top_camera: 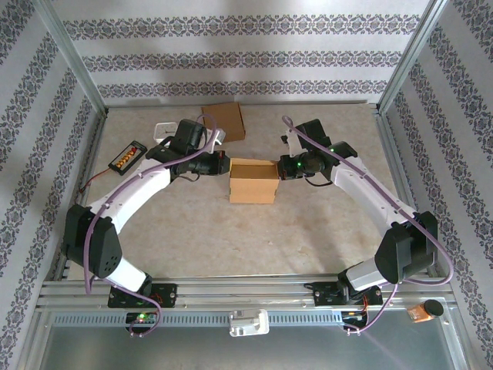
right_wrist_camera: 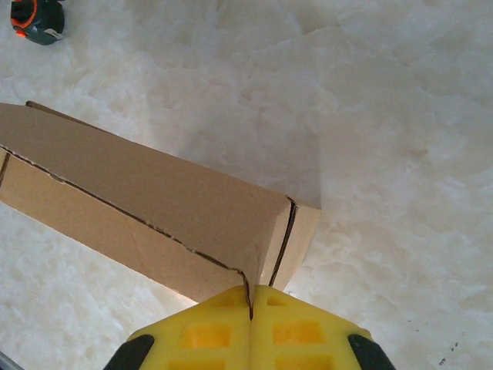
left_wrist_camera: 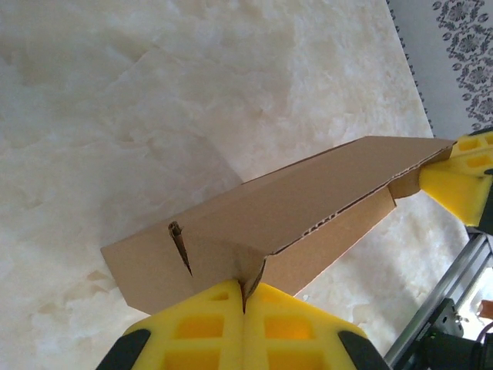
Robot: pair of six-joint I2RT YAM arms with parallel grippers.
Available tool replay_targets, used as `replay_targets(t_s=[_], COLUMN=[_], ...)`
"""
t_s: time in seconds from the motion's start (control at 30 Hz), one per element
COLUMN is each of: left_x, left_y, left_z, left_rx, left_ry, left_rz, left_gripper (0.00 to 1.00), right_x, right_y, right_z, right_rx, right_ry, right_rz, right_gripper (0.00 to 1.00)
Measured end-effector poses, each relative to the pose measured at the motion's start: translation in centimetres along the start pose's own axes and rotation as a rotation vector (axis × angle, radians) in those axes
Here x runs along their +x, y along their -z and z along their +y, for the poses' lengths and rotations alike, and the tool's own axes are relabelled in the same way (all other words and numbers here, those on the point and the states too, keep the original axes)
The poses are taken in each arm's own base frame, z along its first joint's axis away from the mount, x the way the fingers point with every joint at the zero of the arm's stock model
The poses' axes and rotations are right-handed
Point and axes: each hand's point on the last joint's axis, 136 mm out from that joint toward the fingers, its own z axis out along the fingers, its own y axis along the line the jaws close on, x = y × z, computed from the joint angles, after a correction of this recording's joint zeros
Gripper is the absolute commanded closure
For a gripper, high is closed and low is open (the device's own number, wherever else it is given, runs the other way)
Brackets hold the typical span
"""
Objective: Fold the paper box
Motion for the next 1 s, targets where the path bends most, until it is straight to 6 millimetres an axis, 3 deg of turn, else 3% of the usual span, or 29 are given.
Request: replay_targets(t_s=[0.67,1.0], left_x=[-0.1,0.1], left_y=[-0.3,-0.1], left_z=[-0.6,1.1], left_rx=[0.052,-0.044], left_ry=[0.158,0.102], left_rz=[0.037,0.034], left_gripper=[0.97,0.97], right_x=[-0.1,0.2], right_y=[0.0,-0.1], right_z=[-0.2,0.5], right_rx=[0.011,-0.002], right_ry=[0.001,0.015], right_rz=[-0.003,0.004], right_gripper=[0.97,0.97])
